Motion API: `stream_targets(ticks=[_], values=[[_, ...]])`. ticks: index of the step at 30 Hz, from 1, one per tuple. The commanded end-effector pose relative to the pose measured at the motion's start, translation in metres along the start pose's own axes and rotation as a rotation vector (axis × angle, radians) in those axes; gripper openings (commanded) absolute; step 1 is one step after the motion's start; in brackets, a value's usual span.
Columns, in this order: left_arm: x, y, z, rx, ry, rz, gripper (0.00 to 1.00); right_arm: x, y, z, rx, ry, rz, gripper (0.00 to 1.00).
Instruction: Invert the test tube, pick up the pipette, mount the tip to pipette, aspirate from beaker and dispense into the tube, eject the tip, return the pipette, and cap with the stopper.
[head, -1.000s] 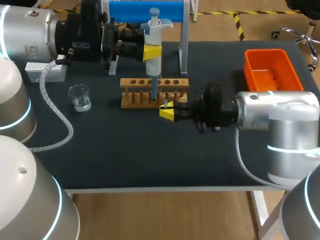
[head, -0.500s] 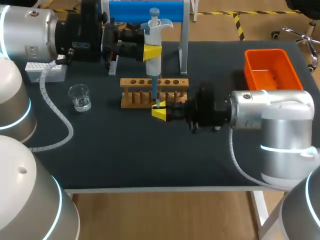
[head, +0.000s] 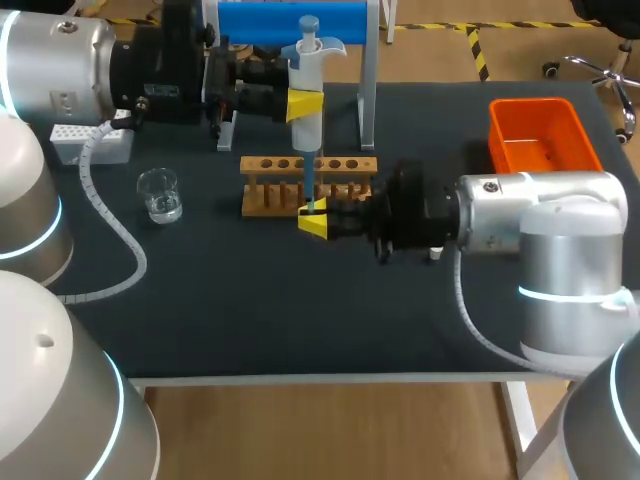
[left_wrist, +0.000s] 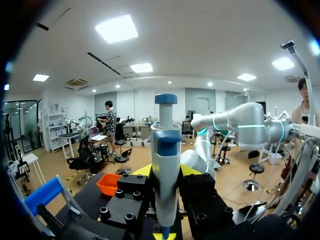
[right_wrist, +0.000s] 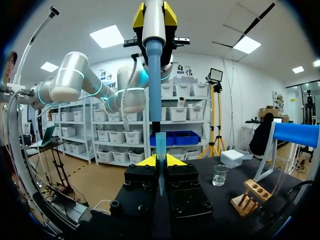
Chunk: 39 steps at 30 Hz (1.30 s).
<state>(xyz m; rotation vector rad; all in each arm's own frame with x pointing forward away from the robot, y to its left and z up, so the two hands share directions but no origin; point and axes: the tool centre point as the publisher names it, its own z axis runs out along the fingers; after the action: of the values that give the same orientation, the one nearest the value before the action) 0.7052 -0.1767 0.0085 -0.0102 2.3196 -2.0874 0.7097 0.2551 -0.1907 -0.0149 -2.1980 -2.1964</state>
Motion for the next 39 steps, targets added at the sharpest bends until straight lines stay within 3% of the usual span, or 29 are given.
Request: stream_targets(ticks=[1,14,39], values=[[0.001,0.0,0.0,0.0,-0.003,-0.001,0.0,0.001,0.001,0.0,0.001,0.003,-0.004,0.0],[0.001,0.0,0.0,0.0,-0.003,-0.001,0.0,0.003,-0.003,0.0,0.005,0.007,0.004,0.0],[0.001,0.0,0.0,0.0,-0.003,-0.001,0.0,0.007,0.012,0.001,-0.043,-0.002,0.002,0.0]])
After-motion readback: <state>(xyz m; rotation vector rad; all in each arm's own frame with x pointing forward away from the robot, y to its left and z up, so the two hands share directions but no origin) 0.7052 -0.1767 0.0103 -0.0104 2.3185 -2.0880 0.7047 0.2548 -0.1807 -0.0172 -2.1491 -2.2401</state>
